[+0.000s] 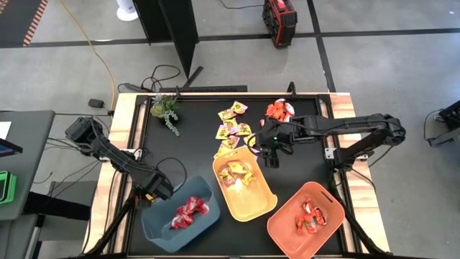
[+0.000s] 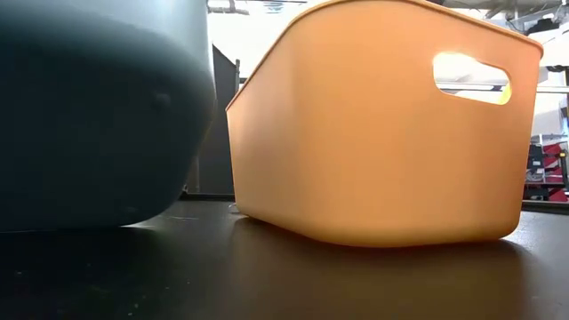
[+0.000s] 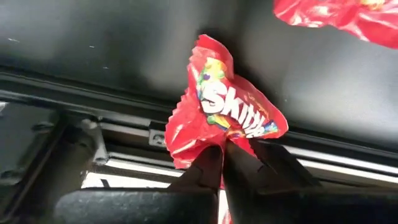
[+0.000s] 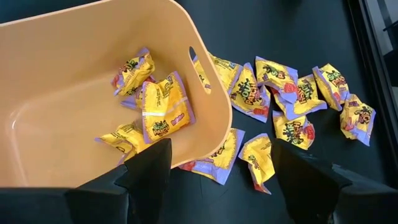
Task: Sort candy
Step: Put the red candy into the blue bin
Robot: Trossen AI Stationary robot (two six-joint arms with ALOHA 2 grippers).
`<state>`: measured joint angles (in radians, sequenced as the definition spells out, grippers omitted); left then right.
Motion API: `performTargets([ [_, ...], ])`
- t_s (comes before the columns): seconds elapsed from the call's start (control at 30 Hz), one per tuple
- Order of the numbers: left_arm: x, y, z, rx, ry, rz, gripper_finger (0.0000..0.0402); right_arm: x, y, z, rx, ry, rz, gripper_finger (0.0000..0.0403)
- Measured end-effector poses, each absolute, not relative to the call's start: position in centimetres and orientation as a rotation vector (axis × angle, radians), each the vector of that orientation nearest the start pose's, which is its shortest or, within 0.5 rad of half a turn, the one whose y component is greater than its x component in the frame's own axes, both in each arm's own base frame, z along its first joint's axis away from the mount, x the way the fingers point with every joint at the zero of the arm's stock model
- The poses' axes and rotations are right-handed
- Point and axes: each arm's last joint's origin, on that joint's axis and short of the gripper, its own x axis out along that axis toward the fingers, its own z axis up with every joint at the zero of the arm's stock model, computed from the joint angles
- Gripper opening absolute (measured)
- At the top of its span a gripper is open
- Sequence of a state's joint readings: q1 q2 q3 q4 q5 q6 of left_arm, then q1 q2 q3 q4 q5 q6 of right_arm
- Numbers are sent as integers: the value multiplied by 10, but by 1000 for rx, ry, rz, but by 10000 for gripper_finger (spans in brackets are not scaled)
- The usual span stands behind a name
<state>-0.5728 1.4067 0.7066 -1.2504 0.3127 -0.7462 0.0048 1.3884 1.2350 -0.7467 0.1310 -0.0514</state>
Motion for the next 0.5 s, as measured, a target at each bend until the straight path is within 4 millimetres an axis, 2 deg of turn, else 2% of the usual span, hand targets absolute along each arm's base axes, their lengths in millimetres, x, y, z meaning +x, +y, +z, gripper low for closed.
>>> performTargets([
  [0.37,145,-100,199,-99,2023,281,1,283,-2,310,-109,899,-95,291],
  [0.5,152,-102,225,-15,1969,317,1,283,-2,310,-110,899,-95,291],
])
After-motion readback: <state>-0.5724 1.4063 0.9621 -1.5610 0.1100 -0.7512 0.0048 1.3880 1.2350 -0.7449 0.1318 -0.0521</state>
